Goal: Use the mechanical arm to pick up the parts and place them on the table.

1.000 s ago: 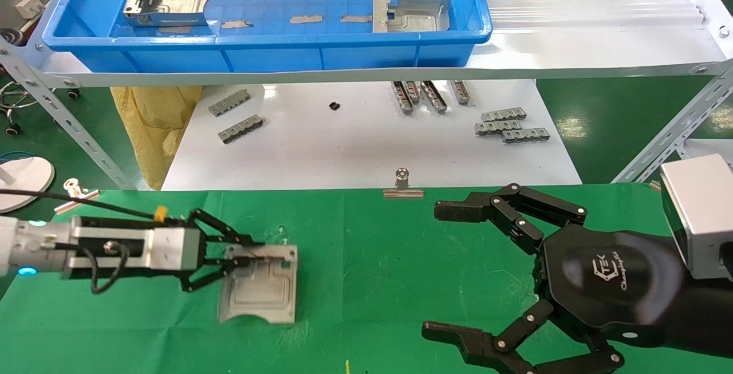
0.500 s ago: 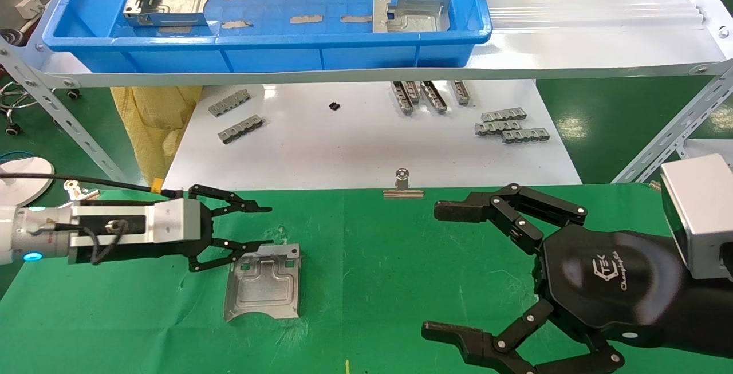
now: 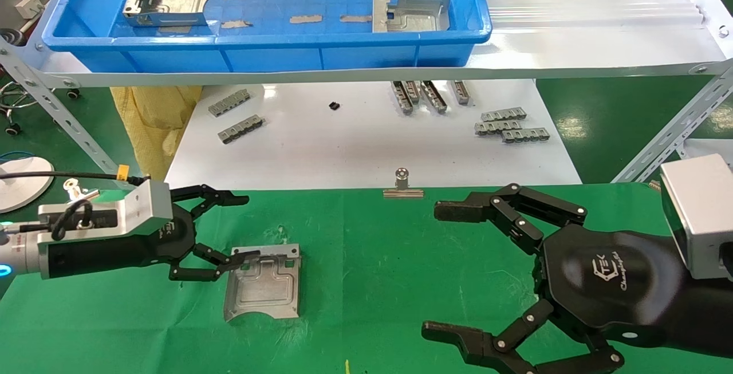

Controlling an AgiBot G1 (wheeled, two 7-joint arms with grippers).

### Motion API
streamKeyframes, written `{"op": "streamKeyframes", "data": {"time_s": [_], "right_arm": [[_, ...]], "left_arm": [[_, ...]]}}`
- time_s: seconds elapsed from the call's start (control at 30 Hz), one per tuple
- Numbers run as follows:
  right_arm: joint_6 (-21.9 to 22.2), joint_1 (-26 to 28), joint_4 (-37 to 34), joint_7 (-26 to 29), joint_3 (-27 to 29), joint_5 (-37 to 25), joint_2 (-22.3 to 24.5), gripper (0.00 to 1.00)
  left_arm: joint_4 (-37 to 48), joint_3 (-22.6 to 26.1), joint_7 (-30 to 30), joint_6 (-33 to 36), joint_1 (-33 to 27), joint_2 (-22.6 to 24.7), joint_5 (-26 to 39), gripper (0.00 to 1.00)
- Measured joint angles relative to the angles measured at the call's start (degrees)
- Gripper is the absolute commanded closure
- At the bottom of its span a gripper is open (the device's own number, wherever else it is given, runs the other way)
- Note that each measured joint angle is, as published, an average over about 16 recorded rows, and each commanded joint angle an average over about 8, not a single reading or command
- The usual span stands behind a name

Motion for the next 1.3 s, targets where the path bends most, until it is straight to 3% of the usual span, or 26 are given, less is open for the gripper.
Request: {"op": "streamKeyframes", "data": {"time_s": [0.53, 1.3], "right_arm": [[0.0, 0.0, -0.01, 0.0, 0.0, 0.0, 0.0, 0.0], [0.0, 0.01, -0.01, -0.01, -0.01, 0.01, 0.0, 0.0]], "left_arm": [[-5.2, -1.39, -2.69, -0.49, 2.09, -1.27, -1.22, 0.0], [-33.6, -10.5, -22.86, -2.44, 14.38, -8.88, -9.58, 0.0]]}}
